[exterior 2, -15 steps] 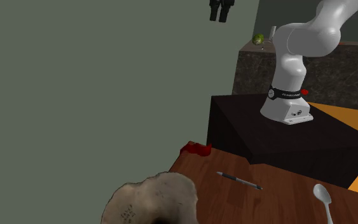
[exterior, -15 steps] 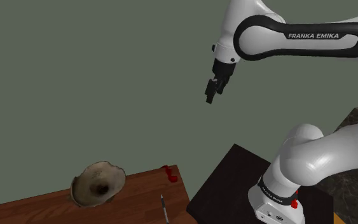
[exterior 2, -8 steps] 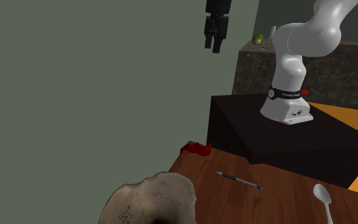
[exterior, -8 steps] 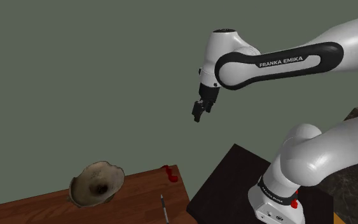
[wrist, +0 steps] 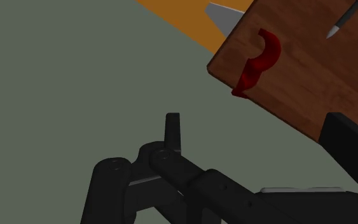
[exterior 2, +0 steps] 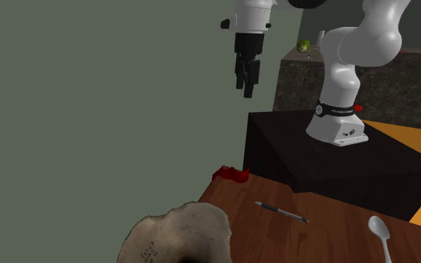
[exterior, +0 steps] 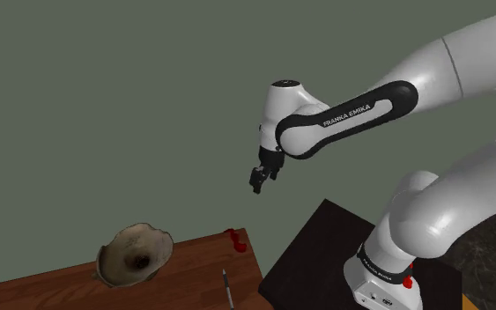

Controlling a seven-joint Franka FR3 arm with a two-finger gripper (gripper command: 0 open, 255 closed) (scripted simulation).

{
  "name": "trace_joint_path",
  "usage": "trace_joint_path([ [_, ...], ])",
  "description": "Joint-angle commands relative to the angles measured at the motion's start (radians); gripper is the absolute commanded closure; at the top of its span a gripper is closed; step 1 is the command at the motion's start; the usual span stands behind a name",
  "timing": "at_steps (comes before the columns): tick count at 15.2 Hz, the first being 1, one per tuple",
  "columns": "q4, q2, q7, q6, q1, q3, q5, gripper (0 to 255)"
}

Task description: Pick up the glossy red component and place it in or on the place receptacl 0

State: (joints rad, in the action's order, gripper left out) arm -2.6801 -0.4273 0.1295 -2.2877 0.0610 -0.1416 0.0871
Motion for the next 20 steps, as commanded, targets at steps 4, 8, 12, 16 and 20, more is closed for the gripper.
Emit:
trace_joint_path([
  [4,0.003,0.199,0.047,-0.184,0.018,-0.039,0.026,0],
  [8,0.029,0.368,0.086,-0.317,0.030,-0.064,0.031,0],
  [12,0.077,0.543,0.132,-0.434,0.047,-0.079,0.017,0],
  [16,0.147,0.719,0.180,-0.532,0.078,-0.075,-0.006,0],
  [20,0.158,0.771,0.189,-0.573,0.090,-0.064,-0.017,0],
])
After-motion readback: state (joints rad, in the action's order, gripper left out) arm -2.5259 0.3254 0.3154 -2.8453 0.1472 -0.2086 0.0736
